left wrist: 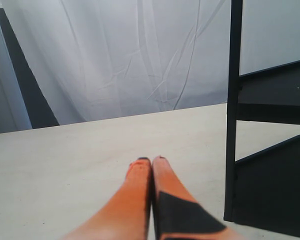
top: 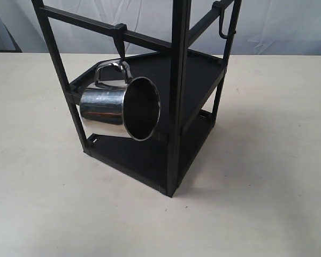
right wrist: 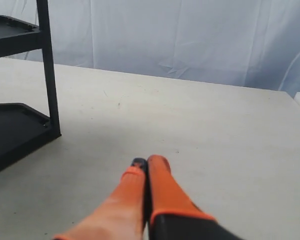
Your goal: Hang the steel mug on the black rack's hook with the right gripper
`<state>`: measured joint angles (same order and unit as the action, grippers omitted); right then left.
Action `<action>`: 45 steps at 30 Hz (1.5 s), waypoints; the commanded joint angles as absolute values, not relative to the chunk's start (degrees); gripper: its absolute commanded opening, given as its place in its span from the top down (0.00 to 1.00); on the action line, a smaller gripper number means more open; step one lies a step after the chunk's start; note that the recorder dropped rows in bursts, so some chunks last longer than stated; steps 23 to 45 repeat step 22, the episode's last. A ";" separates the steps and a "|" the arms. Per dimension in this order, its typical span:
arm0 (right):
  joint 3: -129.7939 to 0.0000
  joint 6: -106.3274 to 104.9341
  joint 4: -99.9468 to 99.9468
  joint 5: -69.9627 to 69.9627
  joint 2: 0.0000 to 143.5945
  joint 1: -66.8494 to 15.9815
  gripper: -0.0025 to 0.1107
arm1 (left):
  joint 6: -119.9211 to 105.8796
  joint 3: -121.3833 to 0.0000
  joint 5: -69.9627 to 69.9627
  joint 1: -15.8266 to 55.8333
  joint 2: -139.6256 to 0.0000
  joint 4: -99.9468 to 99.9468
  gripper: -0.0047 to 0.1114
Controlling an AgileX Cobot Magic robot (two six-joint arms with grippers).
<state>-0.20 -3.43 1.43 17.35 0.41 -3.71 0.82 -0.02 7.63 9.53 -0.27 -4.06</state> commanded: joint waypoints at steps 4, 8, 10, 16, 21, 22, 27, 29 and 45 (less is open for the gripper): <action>0.00 -0.97 2.38 16.91 0.00 -3.40 0.97 | 0.96 0.00 7.32 9.80 0.00 -4.11 0.95; 0.00 -0.95 2.12 17.01 0.00 -3.40 0.97 | 0.96 0.00 7.32 9.80 0.00 -4.11 0.95; 0.00 -0.95 1.87 17.01 0.00 -3.40 0.97 | 0.96 0.00 7.32 9.80 0.00 -4.11 0.95; 0.00 -0.95 1.87 17.01 0.00 -3.40 0.97 | 0.96 0.00 7.32 9.80 0.00 -4.11 0.95; 0.00 -0.95 1.87 17.01 0.00 -3.40 0.97 | 0.96 0.00 7.32 9.80 0.00 -4.11 0.95; 0.00 -0.95 1.87 17.01 0.00 -3.40 0.97 | 0.96 0.00 7.32 9.80 0.00 -4.11 0.95; 0.00 -0.95 1.87 17.01 0.00 -3.40 0.97 | 0.96 0.00 7.32 9.80 0.00 -4.11 0.95; 0.00 -0.95 1.87 17.01 0.00 -3.40 0.97 | 0.96 0.00 7.32 9.80 0.00 -4.11 0.95; 0.00 -0.95 1.87 17.01 0.00 -3.40 0.97 | 0.96 0.00 7.32 9.80 0.00 -4.11 0.95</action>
